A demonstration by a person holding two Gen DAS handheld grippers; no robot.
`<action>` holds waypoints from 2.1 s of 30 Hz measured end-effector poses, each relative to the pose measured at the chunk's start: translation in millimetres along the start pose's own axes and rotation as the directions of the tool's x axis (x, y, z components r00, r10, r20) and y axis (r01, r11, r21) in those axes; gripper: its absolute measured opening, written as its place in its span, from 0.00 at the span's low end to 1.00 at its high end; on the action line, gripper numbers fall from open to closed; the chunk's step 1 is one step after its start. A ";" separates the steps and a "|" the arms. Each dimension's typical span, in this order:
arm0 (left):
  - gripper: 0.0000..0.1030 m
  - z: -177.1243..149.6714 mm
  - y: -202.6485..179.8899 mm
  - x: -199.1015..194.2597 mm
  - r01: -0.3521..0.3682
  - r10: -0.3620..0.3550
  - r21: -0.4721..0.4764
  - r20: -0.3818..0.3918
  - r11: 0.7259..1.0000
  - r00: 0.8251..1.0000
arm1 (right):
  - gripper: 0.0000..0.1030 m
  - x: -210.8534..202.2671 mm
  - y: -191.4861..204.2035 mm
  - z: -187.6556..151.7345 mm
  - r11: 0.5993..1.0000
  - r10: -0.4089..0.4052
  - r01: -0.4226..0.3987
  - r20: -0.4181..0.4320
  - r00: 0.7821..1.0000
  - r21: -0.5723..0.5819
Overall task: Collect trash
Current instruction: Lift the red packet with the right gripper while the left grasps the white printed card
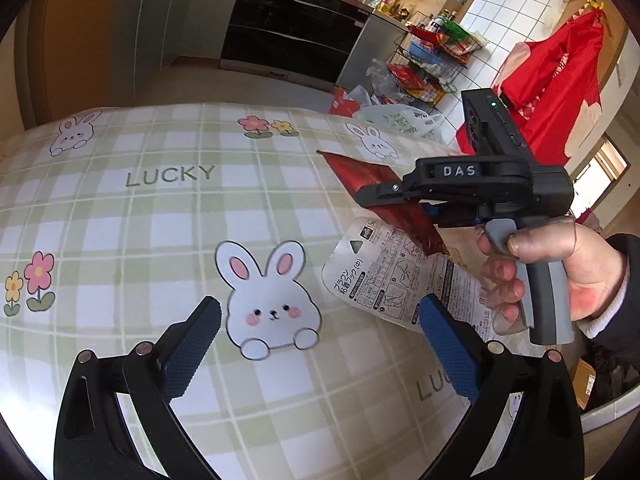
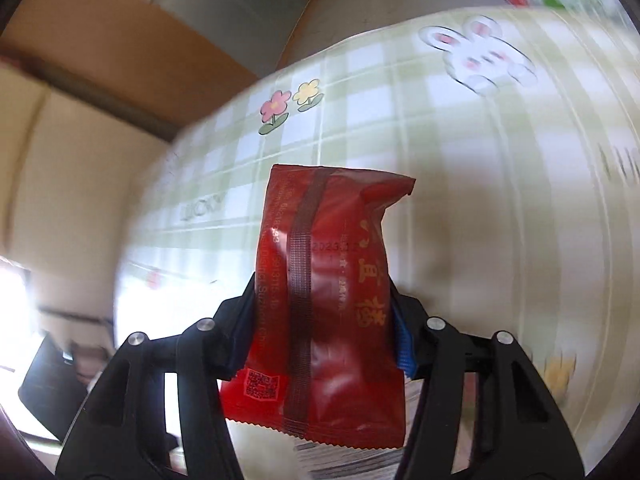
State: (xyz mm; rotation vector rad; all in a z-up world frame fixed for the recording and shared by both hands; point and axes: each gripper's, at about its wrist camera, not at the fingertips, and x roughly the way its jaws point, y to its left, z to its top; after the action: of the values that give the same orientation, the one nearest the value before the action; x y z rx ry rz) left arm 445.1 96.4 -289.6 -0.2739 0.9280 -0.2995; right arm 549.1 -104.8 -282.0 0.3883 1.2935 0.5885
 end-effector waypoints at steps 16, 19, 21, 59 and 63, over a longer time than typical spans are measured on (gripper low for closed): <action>0.83 -30.4 -80.7 26.1 0.135 -0.170 -0.254 -0.120 0.958 0.978 | 0.55 -106.5 -44.3 -85.7 0.925 -0.271 0.312 0.197 0.942 -0.217; 0.81 -33.3 -80.0 29.7 0.135 -0.182 -0.325 -0.121 0.936 0.976 | 0.55 -93.6 -49.7 -95.0 0.923 -0.284 0.315 0.163 0.945 -0.222; 0.81 -34.5 -71.4 35.7 0.155 -0.222 -0.404 -0.124 0.901 0.967 | 0.55 -81.2 -46.1 -102.7 0.915 -0.292 0.316 0.131 0.947 -0.249; 0.24 -31.4 -62.9 -101.1 0.084 -0.054 -0.155 0.189 0.984 0.980 | 0.55 -163.7 57.6 -193.5 0.867 -0.173 0.326 0.387 0.906 -0.376; 0.24 -46.1 -76.6 -149.9 0.055 -0.029 -0.098 0.252 0.994 0.967 | 0.55 -186.4 74.8 -216.2 0.858 -0.150 0.334 0.433 0.889 -0.390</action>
State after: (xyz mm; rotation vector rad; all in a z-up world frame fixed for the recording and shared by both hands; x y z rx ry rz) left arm 312.7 76.0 -177.8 -0.4184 0.6899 -0.2489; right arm 295.7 -170.2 -145.7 -0.0591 0.7681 0.5415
